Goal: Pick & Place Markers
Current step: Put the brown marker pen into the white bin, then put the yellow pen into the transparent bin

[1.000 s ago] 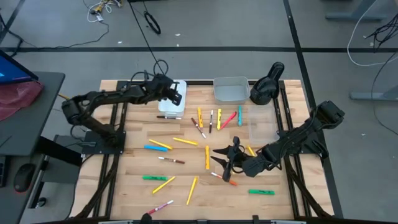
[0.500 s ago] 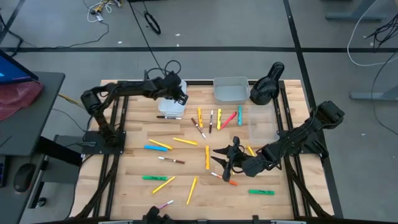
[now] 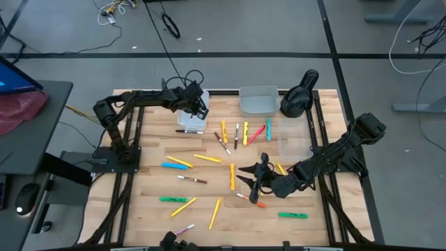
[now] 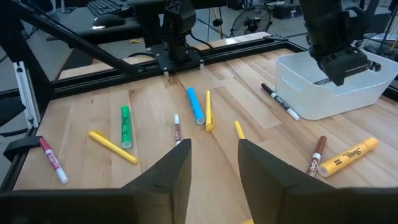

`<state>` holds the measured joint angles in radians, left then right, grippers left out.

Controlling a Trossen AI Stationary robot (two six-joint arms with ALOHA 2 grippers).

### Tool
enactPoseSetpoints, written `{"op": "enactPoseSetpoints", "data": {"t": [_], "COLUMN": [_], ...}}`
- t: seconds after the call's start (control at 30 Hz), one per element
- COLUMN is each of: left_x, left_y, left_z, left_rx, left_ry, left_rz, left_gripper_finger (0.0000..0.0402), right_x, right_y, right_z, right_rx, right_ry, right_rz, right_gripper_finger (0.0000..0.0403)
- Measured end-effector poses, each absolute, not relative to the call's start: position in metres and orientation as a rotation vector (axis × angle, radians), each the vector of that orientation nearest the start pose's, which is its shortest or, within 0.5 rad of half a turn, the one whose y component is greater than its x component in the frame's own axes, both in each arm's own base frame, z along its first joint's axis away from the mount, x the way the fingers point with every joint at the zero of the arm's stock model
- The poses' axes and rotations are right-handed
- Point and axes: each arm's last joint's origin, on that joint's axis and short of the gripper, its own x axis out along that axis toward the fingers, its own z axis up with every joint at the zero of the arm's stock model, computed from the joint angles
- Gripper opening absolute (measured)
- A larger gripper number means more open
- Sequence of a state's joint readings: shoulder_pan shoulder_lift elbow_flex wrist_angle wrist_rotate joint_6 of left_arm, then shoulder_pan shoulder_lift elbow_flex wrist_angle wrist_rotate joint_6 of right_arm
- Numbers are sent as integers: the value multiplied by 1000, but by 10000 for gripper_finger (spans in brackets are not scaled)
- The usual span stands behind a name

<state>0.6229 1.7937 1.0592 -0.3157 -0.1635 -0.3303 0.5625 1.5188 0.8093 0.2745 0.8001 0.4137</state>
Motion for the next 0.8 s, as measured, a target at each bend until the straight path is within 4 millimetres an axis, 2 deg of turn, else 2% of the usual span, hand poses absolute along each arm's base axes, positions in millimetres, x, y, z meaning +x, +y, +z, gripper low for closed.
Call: {"op": "enactPoseSetpoints", "data": {"t": [0.2, 0.47, 0.67, 0.8], "left_x": [281, 279, 280, 283], "left_y": [207, 206, 202, 183], "left_z": [152, 155, 189, 223], "left_rx": [-531, -514, -485, -415], "left_ry": [947, 973, 1017, 969], "left_rz": [883, 867, 818, 747], "left_gripper_finger": [74, 136, 165, 166], "right_x": [274, 274, 274, 273], "right_y": [148, 148, 148, 148], "right_z": [216, 216, 215, 213], "right_rx": [134, 131, 123, 127], "right_ry": [283, 286, 293, 305], "right_rz": [-297, -298, -299, -304], "right_gripper_finger": [135, 135, 135, 135]}}
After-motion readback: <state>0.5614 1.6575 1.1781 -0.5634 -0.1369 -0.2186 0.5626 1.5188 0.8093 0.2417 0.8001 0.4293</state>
